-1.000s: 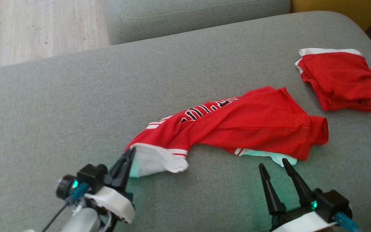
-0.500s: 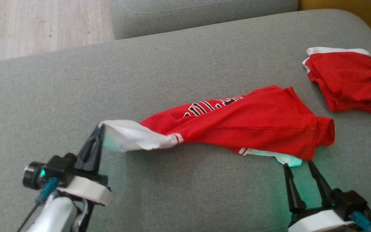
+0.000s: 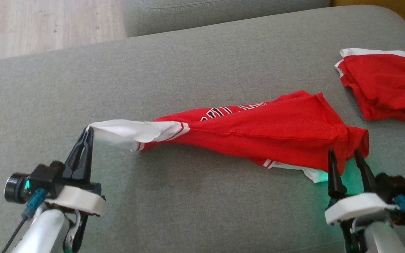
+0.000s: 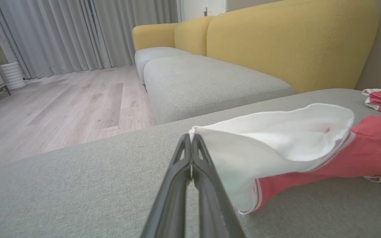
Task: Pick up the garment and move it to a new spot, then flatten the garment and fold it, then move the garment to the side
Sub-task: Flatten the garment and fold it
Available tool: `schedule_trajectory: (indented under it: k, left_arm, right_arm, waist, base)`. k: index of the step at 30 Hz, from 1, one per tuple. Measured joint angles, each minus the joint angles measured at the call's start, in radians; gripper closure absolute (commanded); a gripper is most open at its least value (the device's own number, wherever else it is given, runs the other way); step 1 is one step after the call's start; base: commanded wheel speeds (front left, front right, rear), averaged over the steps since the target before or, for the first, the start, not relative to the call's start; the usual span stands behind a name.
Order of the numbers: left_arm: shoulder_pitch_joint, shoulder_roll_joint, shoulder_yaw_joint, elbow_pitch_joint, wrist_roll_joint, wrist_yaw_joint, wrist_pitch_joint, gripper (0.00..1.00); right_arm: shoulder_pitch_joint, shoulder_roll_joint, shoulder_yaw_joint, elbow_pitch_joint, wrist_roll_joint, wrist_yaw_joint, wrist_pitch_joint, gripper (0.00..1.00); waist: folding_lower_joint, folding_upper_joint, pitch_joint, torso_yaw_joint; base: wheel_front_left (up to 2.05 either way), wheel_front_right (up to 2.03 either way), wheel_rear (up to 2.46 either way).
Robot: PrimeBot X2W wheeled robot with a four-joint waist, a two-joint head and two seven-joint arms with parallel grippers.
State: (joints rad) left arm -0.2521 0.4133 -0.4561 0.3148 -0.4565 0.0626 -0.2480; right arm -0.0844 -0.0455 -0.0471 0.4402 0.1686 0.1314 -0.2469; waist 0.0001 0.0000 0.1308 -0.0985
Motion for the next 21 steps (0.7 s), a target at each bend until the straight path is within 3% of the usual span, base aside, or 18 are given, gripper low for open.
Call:
schedule_trajectory:
  k: [13, 14, 16, 17, 21]
  left_arm:
    - [-0.010, 0.000, 0.001, 0.019, 0.009, -0.001, -0.001, 1.00]
    - [-0.011, 0.000, 0.001, 0.020, 0.009, -0.001, -0.001, 1.00]
    - [-0.011, 0.000, 0.001, 0.022, 0.009, -0.001, -0.001, 1.00]
    - [-0.011, 0.000, 0.001, 0.022, 0.009, -0.001, -0.001, 1.00]
    - [-0.022, -0.005, 0.001, 0.036, 0.009, -0.001, -0.001, 1.00]
  right_arm:
    - [-0.111, -0.006, 0.004, 0.115, 0.034, 0.000, 0.053, 0.00]
    - [-0.114, -0.007, 0.004, 0.118, 0.034, 0.000, 0.053, 0.15]
    - [-0.115, -0.008, 0.006, 0.123, 0.034, 0.000, 0.054, 0.75]
    - [-0.115, -0.009, 0.005, 0.126, 0.034, 0.000, 0.054, 1.00]
    - [-0.114, -0.019, 0.003, 0.124, 0.034, 0.000, 0.053, 1.00]
  waist:
    - [0.0000, 0.0000, 0.006, 0.022]
    - [0.0000, 0.0000, 0.007, 0.024]
    - [0.0000, 0.0000, 0.008, 0.026]
    - [0.0000, 0.0000, 0.008, 0.027]
    - [0.0000, 0.0000, -0.003, 0.031]
  base:
    - [0.00, 0.00, 0.00]
    - [0.00, 0.00, 0.00]
    - [0.00, 0.00, 0.00]
    - [0.00, 0.00, 0.00]
    - [0.00, 0.00, 0.00]
